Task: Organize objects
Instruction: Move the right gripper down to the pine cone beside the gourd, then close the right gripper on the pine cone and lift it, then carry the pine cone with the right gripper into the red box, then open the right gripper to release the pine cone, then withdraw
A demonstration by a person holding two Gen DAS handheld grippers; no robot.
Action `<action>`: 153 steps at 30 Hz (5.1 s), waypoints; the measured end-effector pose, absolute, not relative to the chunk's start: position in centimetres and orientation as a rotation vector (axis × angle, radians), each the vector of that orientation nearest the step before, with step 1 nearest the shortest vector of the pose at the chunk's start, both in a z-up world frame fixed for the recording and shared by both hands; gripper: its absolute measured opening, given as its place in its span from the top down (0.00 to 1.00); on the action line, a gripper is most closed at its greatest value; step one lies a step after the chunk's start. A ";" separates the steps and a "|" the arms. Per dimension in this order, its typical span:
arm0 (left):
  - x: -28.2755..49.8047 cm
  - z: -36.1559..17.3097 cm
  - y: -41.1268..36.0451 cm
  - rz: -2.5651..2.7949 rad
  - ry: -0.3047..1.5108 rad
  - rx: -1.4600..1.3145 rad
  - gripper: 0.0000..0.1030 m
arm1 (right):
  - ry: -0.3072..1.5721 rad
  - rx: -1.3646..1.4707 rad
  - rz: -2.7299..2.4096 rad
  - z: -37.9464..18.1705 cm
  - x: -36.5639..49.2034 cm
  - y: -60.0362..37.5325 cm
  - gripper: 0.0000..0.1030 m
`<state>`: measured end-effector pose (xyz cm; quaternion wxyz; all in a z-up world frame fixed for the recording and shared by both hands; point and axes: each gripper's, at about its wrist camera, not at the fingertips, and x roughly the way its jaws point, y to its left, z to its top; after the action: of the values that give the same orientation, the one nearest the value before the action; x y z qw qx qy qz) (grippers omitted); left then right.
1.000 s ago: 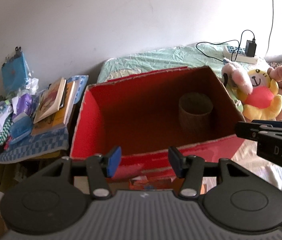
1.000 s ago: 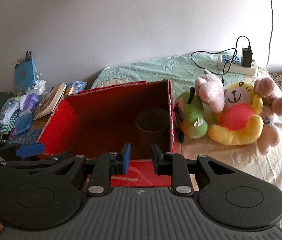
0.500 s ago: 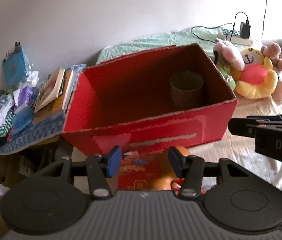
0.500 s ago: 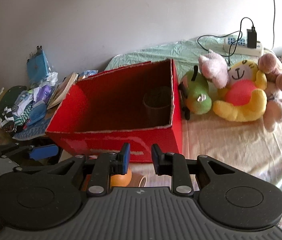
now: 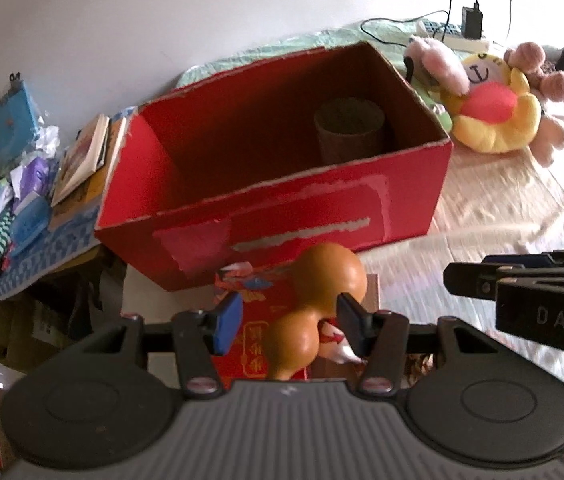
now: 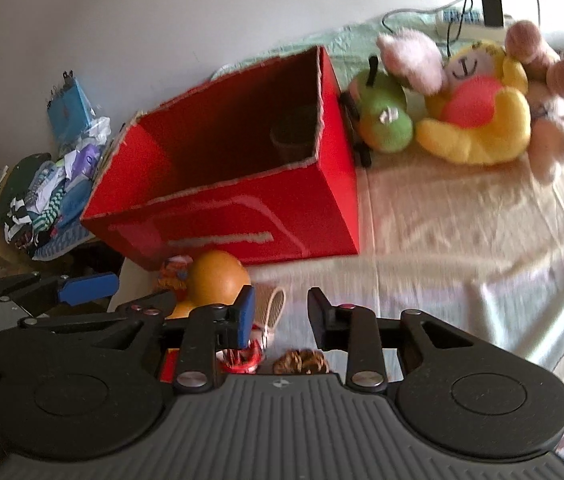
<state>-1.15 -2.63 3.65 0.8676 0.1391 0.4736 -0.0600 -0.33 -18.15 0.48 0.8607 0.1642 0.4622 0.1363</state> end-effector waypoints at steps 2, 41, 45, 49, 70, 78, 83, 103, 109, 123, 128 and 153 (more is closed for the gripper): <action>-1.2 3.3 -2.7 -0.132 1.004 0.290 0.45 | 0.983 0.349 0.288 0.1 -0.5 -18.2 0.70; -3.8 -3.4 -6.3 -0.667 1.059 0.243 0.42 | 1.254 0.732 0.388 -8.7 1.0 -23.2 0.55; -3.5 -4.2 -6.6 -0.665 1.063 0.269 0.36 | 1.276 0.754 0.399 -9.4 1.4 -23.2 0.54; -3.0 -5.1 -6.5 -0.660 1.067 0.268 0.35 | 1.297 0.790 0.419 -9.8 1.5 -23.0 0.47; -1.1 -1.0 -8.1 -0.913 0.981 0.172 0.47 | 1.166 0.856 0.242 -5.0 -1.0 -26.4 0.56; 0.8 5.2 -7.6 -0.993 0.806 0.147 0.47 | 0.966 0.773 0.204 2.2 -0.9 -26.1 0.56; 3.2 8.5 -5.2 -0.975 0.746 0.088 0.47 | 0.881 0.663 0.237 6.1 1.3 -24.1 0.56; 13.9 5.2 0.9 -0.765 0.868 -0.142 0.47 | 1.070 0.342 0.366 5.8 15.5 -15.7 0.56; 14.7 1.5 0.0 -0.758 0.974 -0.134 0.47 | 1.191 0.207 0.341 3.2 17.1 -14.0 0.56; 15.0 -1.3 0.6 -0.743 1.056 -0.072 0.47 | 1.369 -0.268 0.249 0.0 19.1 -8.4 0.56; 15.2 -1.5 1.2 -0.740 1.058 -0.082 0.47 | 1.365 -0.339 0.226 -0.5 18.8 -7.8 0.55; 14.0 0.8 2.1 -0.552 0.979 0.052 0.46 | 1.251 -0.175 0.219 0.8 17.5 -9.6 0.56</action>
<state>14.00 2.05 0.78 0.8459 0.0247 0.4642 -0.2617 17.50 -9.61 0.77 0.8013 -0.0817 0.5837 0.1023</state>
